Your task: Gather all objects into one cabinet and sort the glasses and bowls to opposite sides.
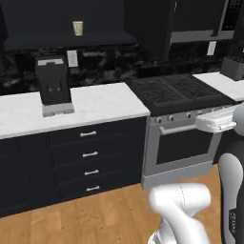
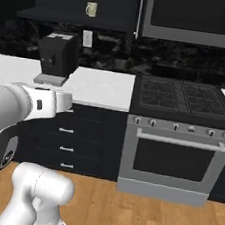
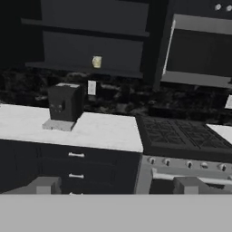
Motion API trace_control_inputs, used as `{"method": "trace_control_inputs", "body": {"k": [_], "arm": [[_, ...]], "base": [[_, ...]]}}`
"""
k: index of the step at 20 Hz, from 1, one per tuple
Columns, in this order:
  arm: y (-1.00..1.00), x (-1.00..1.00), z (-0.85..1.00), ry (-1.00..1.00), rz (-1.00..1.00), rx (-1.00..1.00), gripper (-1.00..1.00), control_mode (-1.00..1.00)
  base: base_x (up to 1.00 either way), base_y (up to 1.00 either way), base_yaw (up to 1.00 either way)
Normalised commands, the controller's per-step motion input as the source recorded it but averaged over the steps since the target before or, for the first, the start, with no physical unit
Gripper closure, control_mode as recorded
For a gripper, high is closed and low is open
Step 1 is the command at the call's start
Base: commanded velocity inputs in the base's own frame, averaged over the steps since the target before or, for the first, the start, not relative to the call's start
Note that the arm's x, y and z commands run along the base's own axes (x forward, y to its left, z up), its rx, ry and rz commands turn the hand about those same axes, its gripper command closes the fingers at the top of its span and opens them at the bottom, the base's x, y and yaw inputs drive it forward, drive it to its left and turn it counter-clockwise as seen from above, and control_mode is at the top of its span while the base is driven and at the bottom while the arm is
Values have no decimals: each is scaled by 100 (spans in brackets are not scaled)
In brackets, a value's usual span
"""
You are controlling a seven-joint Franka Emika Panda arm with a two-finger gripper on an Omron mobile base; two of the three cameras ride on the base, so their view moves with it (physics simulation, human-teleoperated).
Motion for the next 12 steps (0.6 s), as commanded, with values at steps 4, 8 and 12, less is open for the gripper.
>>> {"method": "trace_control_inputs", "body": {"k": [4, 8, 12], "arm": [[0, 0, 0, 0, 0, 0, -100, 100], [0, 0, 0, 0, 0, 0, -100, 100], [0, 0, 0, 0, 0, 0, -100, 100]], "base": [[69, 100, -26], [80, 100, -30], [99, 99, -38]]}}
